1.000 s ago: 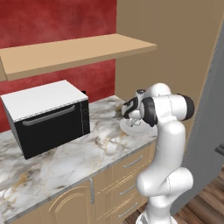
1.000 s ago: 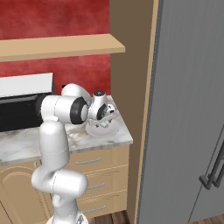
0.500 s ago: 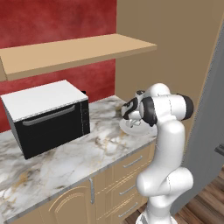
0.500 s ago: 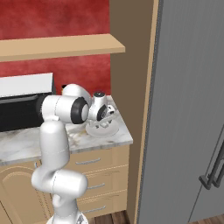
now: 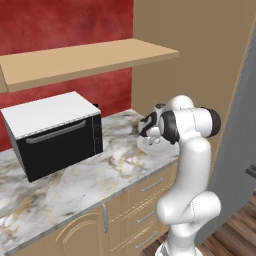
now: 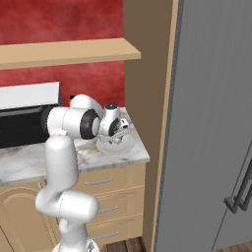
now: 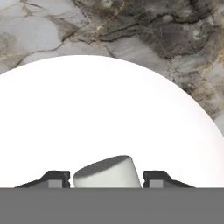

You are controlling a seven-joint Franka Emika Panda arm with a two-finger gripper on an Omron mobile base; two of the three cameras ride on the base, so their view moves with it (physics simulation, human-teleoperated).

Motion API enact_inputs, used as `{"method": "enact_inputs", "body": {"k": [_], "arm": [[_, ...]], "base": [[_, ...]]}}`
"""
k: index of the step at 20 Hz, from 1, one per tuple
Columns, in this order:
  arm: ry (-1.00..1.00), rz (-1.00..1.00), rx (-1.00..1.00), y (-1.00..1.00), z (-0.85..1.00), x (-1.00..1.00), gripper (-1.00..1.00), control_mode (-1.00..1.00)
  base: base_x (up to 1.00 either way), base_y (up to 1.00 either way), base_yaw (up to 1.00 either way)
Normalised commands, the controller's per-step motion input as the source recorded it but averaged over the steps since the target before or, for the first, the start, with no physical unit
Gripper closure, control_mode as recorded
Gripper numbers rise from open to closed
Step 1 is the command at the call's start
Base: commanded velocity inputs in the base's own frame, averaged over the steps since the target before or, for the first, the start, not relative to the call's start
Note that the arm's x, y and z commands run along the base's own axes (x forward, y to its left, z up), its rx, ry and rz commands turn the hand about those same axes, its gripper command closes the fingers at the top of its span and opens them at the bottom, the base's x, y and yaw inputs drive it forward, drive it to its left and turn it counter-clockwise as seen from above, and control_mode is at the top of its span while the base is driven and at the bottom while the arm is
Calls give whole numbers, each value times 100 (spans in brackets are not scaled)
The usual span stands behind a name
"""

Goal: Pick the marshmallow from the counter and place it in the microwave. Then turn on the microwave.

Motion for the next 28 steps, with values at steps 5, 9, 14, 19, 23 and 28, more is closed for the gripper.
{"method": "enact_inputs", "body": {"k": [5,9,14,19,23,28], "arm": [[0,0,0,0,-13,3,100,-100],[2,0,0,0,-14,1,100,-100],[3,0,0,0,-5,0,100,-100],[-1,0,-1,0,3,-2,100,-100],[-9,0,-1,0,24,-11,100,-100],[-7,0,0,0,37,-11,100,-100]], "base": [[0,0,0],[0,0,0],[0,0,0],[0,0,0],[0,0,0],[0,0,0]]}}
